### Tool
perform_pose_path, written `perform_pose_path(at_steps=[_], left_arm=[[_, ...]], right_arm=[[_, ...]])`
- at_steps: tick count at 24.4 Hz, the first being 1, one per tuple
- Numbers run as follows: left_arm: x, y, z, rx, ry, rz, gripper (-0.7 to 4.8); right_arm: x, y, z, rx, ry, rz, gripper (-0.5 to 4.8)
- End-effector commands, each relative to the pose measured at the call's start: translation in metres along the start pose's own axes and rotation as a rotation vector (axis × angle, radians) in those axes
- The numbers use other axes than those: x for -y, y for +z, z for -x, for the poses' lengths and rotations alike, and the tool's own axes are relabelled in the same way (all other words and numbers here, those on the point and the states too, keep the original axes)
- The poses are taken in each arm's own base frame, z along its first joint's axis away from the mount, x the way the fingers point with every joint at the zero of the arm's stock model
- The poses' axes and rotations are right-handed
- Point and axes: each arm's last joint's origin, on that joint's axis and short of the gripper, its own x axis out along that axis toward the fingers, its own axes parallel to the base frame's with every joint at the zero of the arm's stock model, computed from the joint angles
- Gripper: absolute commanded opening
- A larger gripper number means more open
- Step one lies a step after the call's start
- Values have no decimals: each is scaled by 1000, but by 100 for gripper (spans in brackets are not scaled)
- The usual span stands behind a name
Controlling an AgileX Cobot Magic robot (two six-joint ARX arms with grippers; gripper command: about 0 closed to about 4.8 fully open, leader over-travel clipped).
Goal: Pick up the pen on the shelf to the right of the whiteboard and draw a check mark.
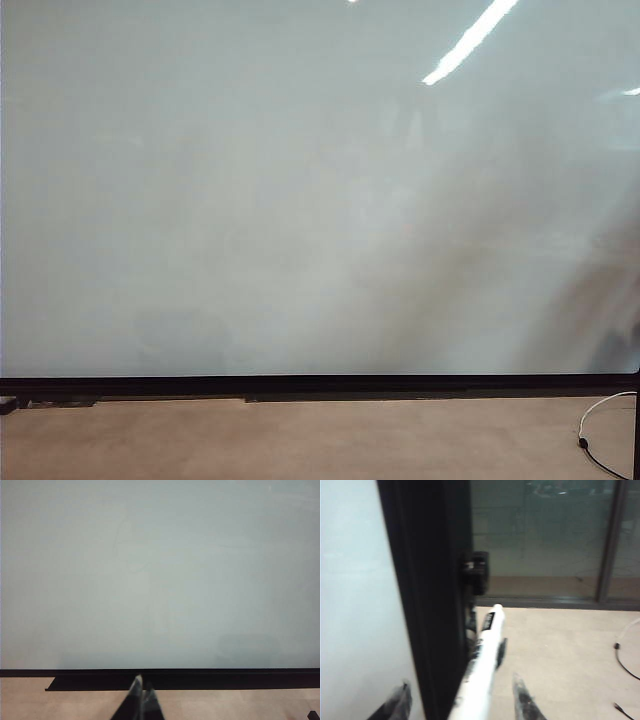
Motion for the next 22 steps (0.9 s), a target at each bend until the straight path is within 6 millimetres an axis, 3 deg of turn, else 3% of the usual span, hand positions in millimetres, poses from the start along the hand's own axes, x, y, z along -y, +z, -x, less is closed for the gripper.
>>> perform_pose_path(at_steps=[1,22], left_arm=[[0,2,0,16,-1,-4,-4],[0,2,0,16,0,-4,-4]], right_arm=[[0,1,-2,15,-24,2,260],[3,2,-17,38,-40,-11,241]])
